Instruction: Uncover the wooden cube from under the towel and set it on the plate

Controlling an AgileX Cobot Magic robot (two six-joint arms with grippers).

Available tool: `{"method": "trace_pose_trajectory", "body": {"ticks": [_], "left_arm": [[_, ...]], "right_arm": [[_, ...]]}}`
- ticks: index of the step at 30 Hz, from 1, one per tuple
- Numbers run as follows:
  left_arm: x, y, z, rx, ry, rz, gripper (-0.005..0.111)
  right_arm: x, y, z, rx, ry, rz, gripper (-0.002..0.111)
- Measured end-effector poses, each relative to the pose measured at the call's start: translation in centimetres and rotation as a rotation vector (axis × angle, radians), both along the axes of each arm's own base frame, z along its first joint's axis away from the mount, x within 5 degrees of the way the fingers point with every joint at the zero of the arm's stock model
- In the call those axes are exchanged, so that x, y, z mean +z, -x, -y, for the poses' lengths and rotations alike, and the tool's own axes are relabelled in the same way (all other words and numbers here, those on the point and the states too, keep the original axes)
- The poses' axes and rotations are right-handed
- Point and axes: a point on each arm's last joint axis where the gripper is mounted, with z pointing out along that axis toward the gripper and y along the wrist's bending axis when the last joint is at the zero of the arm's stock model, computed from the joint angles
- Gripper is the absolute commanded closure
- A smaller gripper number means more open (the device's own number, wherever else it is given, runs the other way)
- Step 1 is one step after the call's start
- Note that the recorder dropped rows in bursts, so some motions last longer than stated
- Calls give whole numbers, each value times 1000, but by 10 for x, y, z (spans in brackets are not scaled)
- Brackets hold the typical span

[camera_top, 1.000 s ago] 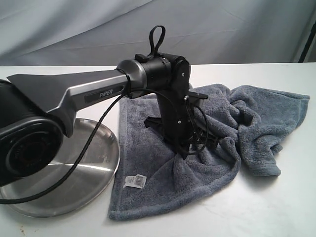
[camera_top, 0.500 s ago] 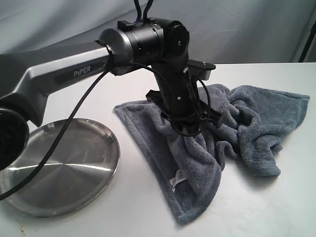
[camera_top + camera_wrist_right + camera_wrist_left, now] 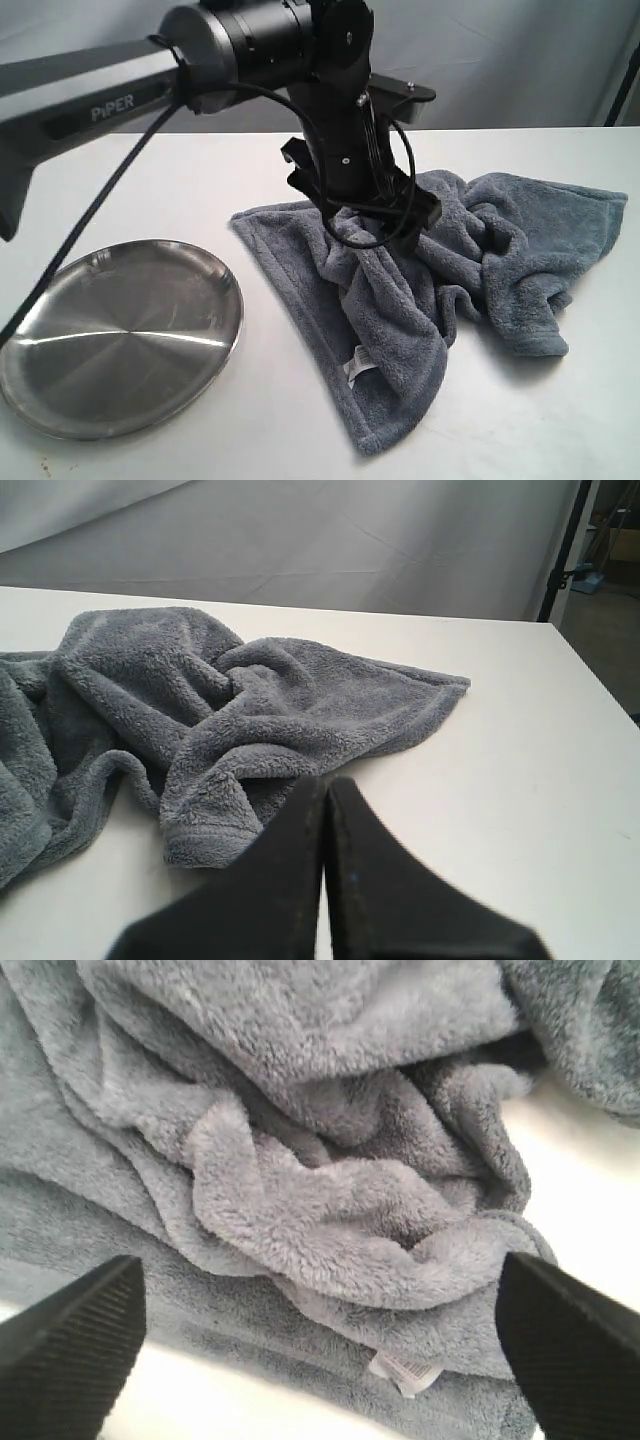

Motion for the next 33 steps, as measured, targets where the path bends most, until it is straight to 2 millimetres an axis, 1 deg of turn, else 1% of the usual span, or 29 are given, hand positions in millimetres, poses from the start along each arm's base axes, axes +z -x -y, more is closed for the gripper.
{"method": "trace_pose_trajectory", "body": {"ticks": [3,5,7,9,13,15,17,19,22,24,26,29,31,33], "left_arm": [[10,2,3,-32,30,51,36],[10,8,13,-85,39,83,45],[9,17,26,-138,51,112,55],[4,30,42,-190,59,127,67],[-5,52,68,-278,49,177,90],[-7,57,75,-307,41,209,99],[-4,58,81,-318,52,237,107],[0,54,86,-317,68,261,107],[10,44,91,-285,106,295,107],[13,33,90,-230,123,293,107],[14,20,84,-157,136,270,107],[11,-3,67,-39,120,228,107],[10,-21,51,40,110,206,107],[9,-41,30,124,112,179,107]], "right_arm": [[0,0,0,0,0,0,108],[0,0,0,0,0,0,108],[0,0,0,0,0,0,108],[0,0,0,0,0,0,108],[0,0,0,0,0,0,108],[0,0,0,0,0,0,108],[0,0,0,0,0,0,108],[0,0,0,0,0,0,108],[0,0,0,0,0,0,108],[0,0,0,0,0,0,108],[0,0,0,0,0,0,108],[0,0,0,0,0,0,108],[0,0,0,0,0,0,108],[0,0,0,0,0,0,108]]}}
